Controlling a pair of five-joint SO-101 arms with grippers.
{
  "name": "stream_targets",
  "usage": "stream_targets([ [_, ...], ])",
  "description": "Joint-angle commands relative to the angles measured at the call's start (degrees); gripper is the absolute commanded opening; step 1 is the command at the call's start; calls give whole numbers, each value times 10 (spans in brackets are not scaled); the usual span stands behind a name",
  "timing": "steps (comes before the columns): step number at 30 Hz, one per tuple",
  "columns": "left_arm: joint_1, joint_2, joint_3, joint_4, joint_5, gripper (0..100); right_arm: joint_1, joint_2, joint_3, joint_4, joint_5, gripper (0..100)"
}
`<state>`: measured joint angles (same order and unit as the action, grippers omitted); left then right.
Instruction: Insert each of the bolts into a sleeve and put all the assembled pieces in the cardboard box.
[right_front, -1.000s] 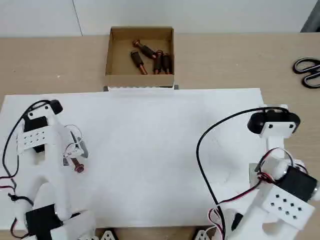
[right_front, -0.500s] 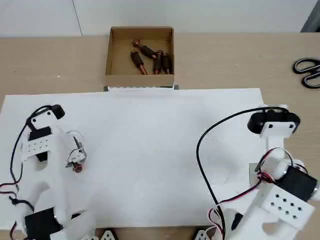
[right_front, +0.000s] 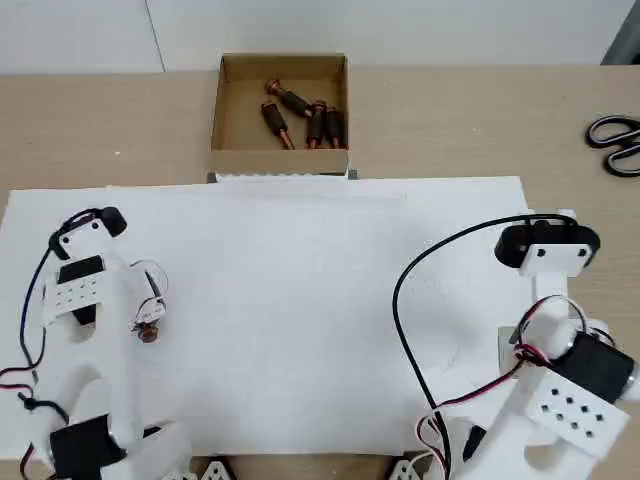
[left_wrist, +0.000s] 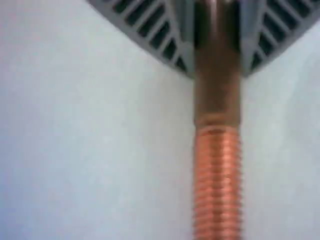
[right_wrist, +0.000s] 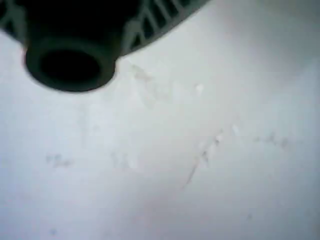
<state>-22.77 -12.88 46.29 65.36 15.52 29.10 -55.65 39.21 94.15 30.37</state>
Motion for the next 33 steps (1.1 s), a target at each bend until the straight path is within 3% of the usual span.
stream_targets([
  [1,-4,-6,-60,35,36,6,5,-8,-4,2,1,7],
  [10,61,-2,-204,138,207,7,5,-8,-4,2,1,6],
  [13,87,-4,-217,135,309,9,6,-8,-4,3,1,5],
  [18,125,-1,-228,113,543,11,6,-8,-6,10,-17,4],
  [22,132,0,-223,52,651,11,6,-8,-7,10,-18,4],
  [29,137,0,-140,-108,651,11,6,-8,-7,10,-18,4],
  [33,139,-1,-109,-152,651,12,7,-8,-7,10,-18,4],
])
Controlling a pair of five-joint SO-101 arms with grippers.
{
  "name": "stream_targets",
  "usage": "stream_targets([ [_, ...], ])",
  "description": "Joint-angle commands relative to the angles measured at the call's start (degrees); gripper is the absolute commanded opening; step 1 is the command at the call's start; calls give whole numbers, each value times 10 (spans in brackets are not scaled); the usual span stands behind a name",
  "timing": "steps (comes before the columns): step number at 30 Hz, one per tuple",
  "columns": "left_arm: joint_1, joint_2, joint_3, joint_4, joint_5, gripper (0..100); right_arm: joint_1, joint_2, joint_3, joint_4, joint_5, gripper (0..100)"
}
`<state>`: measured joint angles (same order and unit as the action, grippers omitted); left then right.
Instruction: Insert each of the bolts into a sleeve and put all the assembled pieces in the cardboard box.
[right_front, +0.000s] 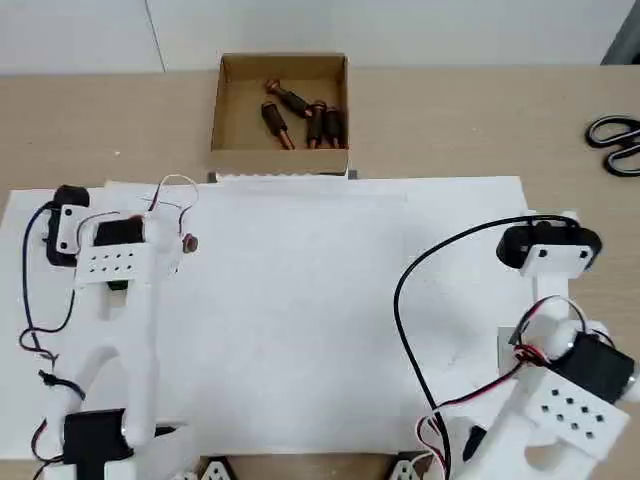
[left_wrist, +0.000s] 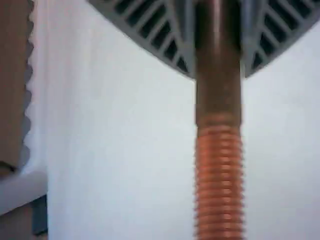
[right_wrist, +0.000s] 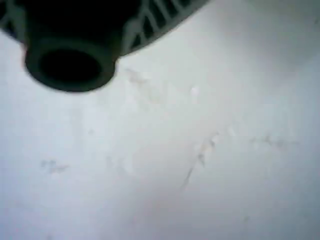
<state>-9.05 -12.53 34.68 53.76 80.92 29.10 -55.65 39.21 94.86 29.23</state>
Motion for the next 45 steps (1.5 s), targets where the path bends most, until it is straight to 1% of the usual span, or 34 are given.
stream_targets([
  [1,2,-4,11,-44,-3,17,7,-8,-7,3,-6,4],
  [3,3,-4,14,-53,-3,61,7,-8,-7,3,-6,4],
  [7,5,-4,14,-52,-5,199,7,-8,-7,3,-6,4],
  [9,7,-4,14,-51,-7,238,7,-8,-7,2,-6,4],
  [15,4,-9,11,-50,-25,241,7,-8,-7,2,-7,4],
  [17,3,-9,10,-50,-63,241,7,-8,-7,2,-7,4],
  [19,2,-10,11,-50,-136,241,7,-8,-7,2,-7,4],
  [20,-1,-10,12,-50,-184,241,7,-8,-7,2,-7,4],
  [25,-36,-10,-1,-46,-487,239,7,-8,-7,2,-6,4],
  [29,-57,-9,-35,-10,-720,239,7,-8,-7,2,-6,4],
  [35,-69,-5,-69,-9,-984,239,7,-8,-5,2,-6,4],
  [39,-66,-4,-82,0,-1202,160,7,-8,-5,2,-6,4],
  [40,-65,-4,-81,-1,-1238,137,7,-8,-5,2,-6,4],
  [42,-61,6,-70,-20,-1283,93,7,-8,-5,2,-6,4],
  [45,-59,27,-69,-65,-1346,69,7,-8,-5,2,-6,4],
])
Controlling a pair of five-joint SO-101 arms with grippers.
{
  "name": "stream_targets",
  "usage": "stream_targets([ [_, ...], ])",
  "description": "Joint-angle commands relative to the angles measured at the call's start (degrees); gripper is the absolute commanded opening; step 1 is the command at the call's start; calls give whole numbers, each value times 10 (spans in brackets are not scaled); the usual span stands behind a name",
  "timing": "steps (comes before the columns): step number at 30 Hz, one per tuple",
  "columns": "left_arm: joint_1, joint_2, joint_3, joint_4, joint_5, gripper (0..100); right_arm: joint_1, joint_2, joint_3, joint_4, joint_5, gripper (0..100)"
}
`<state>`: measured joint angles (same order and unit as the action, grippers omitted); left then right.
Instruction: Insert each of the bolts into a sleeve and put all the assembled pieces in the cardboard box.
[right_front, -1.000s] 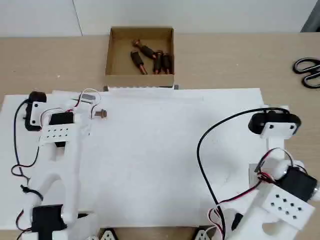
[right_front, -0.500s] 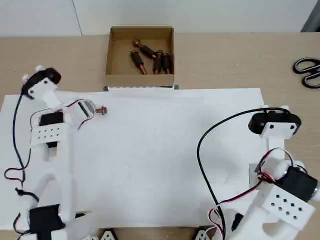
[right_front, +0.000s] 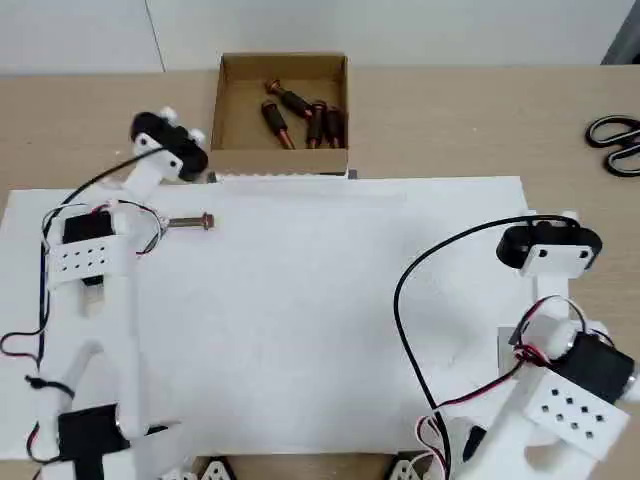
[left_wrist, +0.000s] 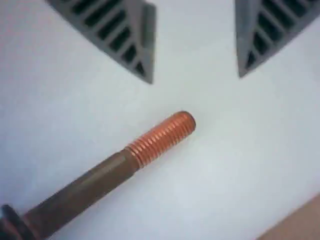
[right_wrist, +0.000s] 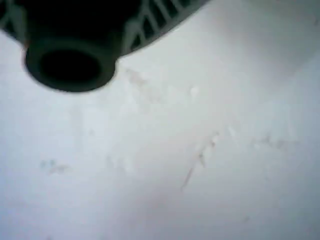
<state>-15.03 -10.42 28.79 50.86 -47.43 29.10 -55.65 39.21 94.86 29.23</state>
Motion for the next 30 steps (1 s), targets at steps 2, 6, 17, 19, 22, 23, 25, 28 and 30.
stream_targets([
  [2,-1,15,-10,-67,-132,70,7,-8,-4,2,-6,4],
  [6,4,23,-17,-77,-193,70,7,-8,-4,2,-6,4],
  [17,11,206,-385,324,-196,92,7,-8,-4,1,-7,4],
  [19,18,265,-486,407,-196,92,7,-8,-4,1,-7,4],
  [22,32,352,-625,500,-216,92,7,-7,-4,1,-7,4],
  [23,34,376,-655,495,-217,93,7,-7,-4,1,-7,4],
  [25,34,418,-705,495,-235,94,6,-7,-4,1,-7,4],
  [28,35,465,-749,495,-268,102,6,-7,-4,1,-7,4],
  [30,40,492,-767,495,-281,123,6,-7,-4,1,-7,5],
])
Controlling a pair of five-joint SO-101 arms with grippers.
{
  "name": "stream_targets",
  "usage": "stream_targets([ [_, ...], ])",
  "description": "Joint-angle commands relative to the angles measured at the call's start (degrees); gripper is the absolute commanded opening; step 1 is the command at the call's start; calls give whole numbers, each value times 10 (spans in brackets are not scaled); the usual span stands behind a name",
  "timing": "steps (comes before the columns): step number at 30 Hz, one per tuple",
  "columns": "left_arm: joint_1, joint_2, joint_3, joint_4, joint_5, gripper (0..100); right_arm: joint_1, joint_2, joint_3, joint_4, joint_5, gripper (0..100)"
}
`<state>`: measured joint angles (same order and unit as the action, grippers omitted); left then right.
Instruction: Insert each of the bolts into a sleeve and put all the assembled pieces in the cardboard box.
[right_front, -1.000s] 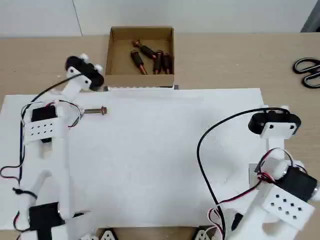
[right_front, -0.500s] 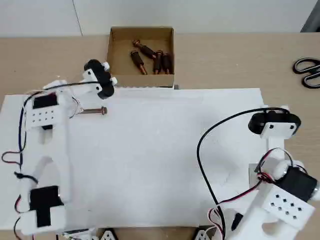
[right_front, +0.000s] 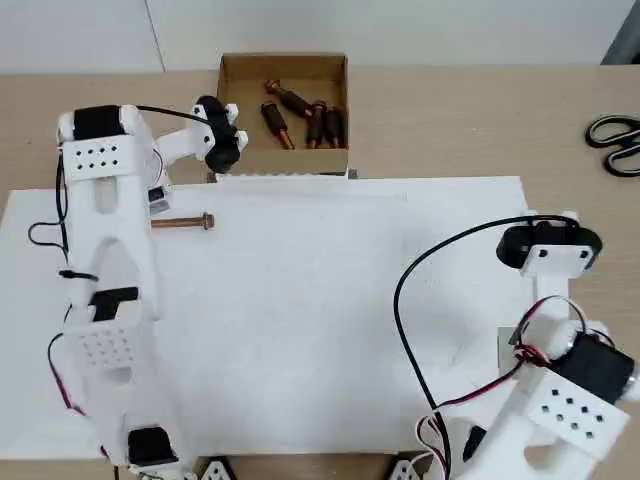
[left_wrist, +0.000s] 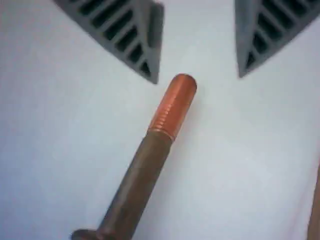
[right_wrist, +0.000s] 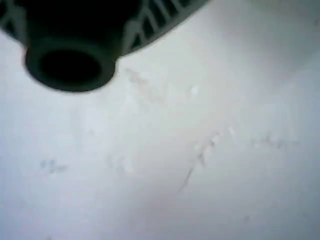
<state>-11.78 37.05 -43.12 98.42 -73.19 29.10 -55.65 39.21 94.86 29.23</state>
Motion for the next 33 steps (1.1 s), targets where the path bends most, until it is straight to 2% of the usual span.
stream_targets([
  [1,9,29,-55,19,-28,128,6,-7,-4,1,-7,5],
  [9,18,75,-58,19,-69,130,3,-7,-4,0,-7,6],
  [19,49,134,-62,19,-69,129,3,-7,-4,0,-7,6],
  [33,75,141,-64,10,-69,126,3,-7,-4,0,-7,5],
])
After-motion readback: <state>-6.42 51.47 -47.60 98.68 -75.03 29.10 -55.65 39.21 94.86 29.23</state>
